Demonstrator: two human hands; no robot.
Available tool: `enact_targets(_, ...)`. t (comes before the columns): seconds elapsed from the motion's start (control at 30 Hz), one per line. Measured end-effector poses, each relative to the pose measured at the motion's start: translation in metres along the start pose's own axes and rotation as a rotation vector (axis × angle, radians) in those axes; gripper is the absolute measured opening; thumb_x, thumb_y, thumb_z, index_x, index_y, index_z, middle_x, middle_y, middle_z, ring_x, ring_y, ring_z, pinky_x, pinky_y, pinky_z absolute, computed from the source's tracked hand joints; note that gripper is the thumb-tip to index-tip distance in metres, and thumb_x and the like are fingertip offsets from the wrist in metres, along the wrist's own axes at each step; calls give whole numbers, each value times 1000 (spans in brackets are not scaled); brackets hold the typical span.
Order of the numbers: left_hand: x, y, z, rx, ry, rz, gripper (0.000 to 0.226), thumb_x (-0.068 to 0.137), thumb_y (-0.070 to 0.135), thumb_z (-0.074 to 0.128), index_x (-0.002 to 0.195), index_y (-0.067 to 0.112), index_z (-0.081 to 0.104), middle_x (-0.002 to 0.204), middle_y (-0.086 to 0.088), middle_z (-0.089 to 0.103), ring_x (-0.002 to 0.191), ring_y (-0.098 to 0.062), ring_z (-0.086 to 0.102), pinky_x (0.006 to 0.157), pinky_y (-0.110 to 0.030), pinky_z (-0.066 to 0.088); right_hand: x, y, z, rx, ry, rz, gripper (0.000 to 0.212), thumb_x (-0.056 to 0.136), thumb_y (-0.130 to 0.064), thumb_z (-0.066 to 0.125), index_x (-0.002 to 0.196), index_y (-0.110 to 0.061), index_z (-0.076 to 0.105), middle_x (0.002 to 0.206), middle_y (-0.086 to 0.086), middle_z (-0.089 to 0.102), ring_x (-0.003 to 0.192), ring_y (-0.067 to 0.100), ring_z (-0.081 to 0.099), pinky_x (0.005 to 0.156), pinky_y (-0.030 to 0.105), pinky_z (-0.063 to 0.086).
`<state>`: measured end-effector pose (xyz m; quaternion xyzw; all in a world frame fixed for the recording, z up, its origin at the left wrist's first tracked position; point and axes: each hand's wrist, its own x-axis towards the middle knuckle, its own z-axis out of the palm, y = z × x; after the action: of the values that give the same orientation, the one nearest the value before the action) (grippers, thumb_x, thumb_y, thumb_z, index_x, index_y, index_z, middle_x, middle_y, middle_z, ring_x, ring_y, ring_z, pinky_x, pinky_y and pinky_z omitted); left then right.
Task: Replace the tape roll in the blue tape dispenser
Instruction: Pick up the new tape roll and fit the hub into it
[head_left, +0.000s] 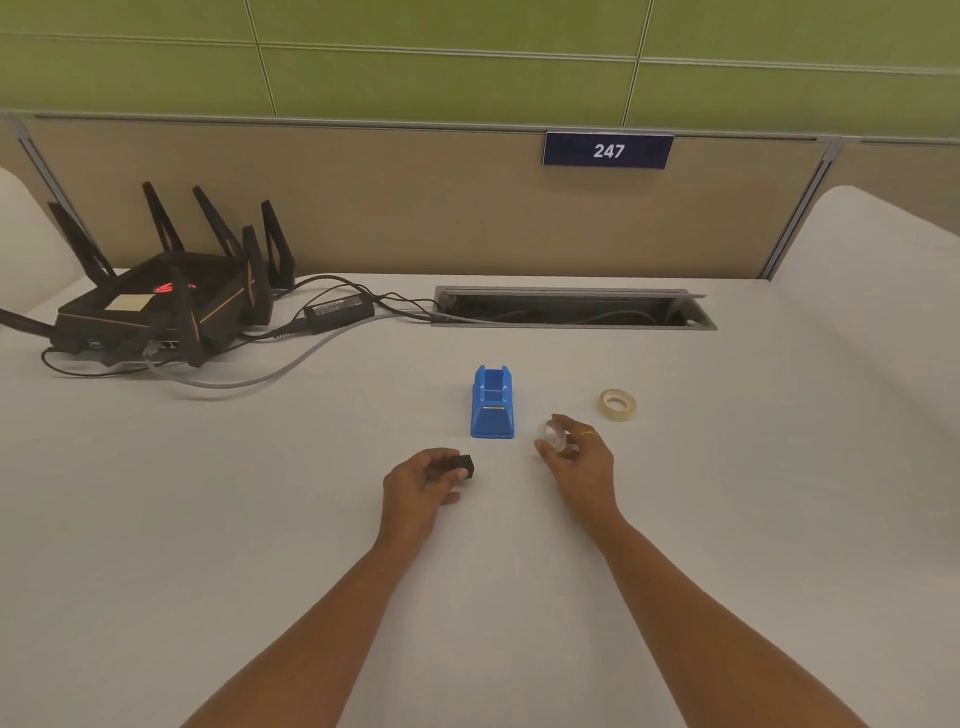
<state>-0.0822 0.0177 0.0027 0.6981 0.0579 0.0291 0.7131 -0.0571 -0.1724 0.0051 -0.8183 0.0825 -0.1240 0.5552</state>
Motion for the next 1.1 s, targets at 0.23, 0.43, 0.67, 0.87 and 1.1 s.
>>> enact_targets(0.23, 10, 0, 6, 29, 18, 28, 22, 77, -2, 65, 91, 15, 65, 82, 2, 66, 77, -9, 65, 54, -14, 54, 32, 5, 1, -137, -3, -23, 47, 78, -16, 68, 123, -9, 54, 121, 12, 60, 108, 28, 56, 95, 37, 45)
enact_targets(0.43, 10, -2, 6, 35, 28, 37, 24, 76, -1, 66, 87, 20, 65, 82, 5, 67, 73, -4, 65, 54, -14, 54, 52, 9, 8, -248, 2, -22, 45, 79, -21, 66, 122, -12, 55, 120, 10, 61, 105, 24, 58, 83, 23, 41)
enact_targets(0.67, 10, -3, 7, 51, 27, 43, 22, 77, 0, 66, 90, 17, 65, 83, 5, 66, 73, -4, 65, 55, -13, 55, 55, 13, 14, -319, 1, -33, 48, 82, -25, 62, 127, -18, 50, 129, 6, 54, 113, 21, 52, 90, 25, 39)
enact_targets(0.87, 9, -2, 7, 51, 41, 44, 20, 78, 1, 65, 92, 15, 65, 84, 2, 67, 77, -7, 64, 56, -13, 54, 53, 8, 8, -274, 186, -136, 33, 86, -19, 58, 119, -14, 55, 127, 6, 52, 121, 21, 43, 94, 22, 31)
enact_targets(1.1, 8, -3, 6, 86, 48, 49, 20, 79, 2, 65, 95, 13, 65, 89, -6, 67, 80, -14, 64, 61, -14, 56, 62, 18, -19, -472, 255, -45, 47, 88, -12, 53, 133, -7, 40, 149, 12, 26, 139, 26, 21, 114, 40, 21)
